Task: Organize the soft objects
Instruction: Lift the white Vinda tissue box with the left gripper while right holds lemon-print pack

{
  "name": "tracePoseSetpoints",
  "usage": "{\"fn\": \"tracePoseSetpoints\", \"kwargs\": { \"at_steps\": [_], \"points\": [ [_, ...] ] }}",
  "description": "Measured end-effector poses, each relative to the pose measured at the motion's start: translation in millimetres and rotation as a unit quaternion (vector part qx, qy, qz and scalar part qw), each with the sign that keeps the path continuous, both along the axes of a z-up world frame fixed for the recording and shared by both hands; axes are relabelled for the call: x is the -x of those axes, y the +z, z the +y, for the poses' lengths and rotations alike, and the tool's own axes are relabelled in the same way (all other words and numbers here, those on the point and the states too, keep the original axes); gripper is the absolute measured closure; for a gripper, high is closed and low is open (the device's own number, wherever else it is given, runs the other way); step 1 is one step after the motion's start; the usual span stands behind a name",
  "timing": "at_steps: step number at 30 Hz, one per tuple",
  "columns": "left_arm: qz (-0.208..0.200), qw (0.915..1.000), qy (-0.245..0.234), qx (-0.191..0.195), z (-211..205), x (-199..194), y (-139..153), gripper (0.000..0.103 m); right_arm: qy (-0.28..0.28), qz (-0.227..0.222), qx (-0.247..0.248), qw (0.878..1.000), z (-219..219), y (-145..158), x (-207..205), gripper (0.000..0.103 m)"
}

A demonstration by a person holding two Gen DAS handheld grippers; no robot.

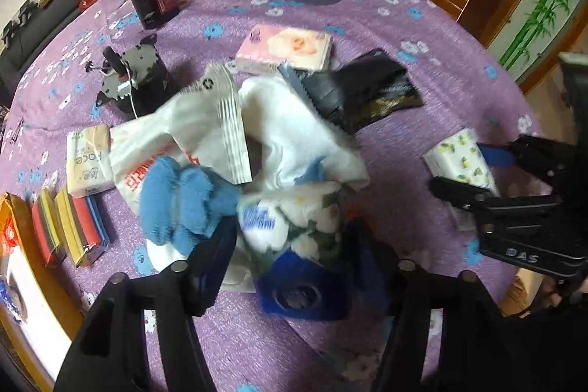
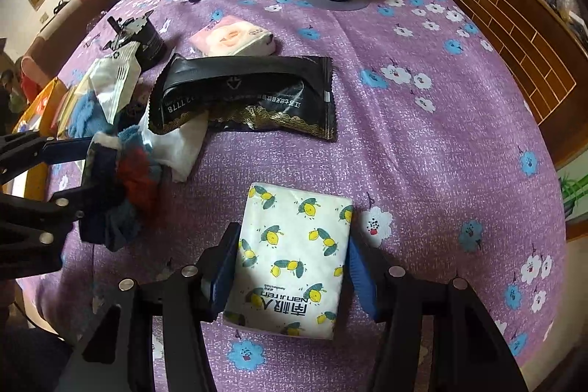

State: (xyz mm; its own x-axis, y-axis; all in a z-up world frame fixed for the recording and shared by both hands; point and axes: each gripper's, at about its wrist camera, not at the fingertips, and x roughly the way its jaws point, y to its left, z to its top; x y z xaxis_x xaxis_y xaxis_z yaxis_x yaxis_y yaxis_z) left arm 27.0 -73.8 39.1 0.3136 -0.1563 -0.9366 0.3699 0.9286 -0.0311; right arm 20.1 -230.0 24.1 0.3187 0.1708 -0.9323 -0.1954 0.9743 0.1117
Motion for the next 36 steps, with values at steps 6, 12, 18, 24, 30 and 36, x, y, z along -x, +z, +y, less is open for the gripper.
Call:
{"fn": "tracePoseSetpoints", "kwargs": {
  "at_steps": [6, 12, 18, 24, 30, 36],
  "points": [
    [-0.026, 0.9995, -0.014, 0.009, -3, 5, 2, 0.053, 0.008, -0.005, 0.015, 1.000, 4, -1, 0, 0.043],
    [-0.039, 0.9990, -0.020, 0.012, -4, 8, 8, 0.057, 0.006, -0.012, 0.022, 1.000, 4, 2, 1, 0.044],
    [-0.057, 0.9980, -0.022, 0.018, -2, 11, 21, 0.057, 0.019, -0.039, 0.045, 0.998, 12, 13, 5, 0.044],
    [-0.080, 0.9964, -0.018, 0.022, 6, 15, 37, 0.057, 0.039, -0.069, 0.066, 0.995, 25, 28, 6, 0.044],
    [-0.096, 0.9949, -0.001, 0.030, 23, 16, 50, 0.057, 0.057, -0.092, 0.083, 0.991, 40, 41, 6, 0.044],
    [-0.109, 0.9932, 0.020, 0.034, 44, 20, 58, 0.057, 0.086, -0.116, 0.104, 0.984, 62, 53, 5, 0.044]
  ]
}}
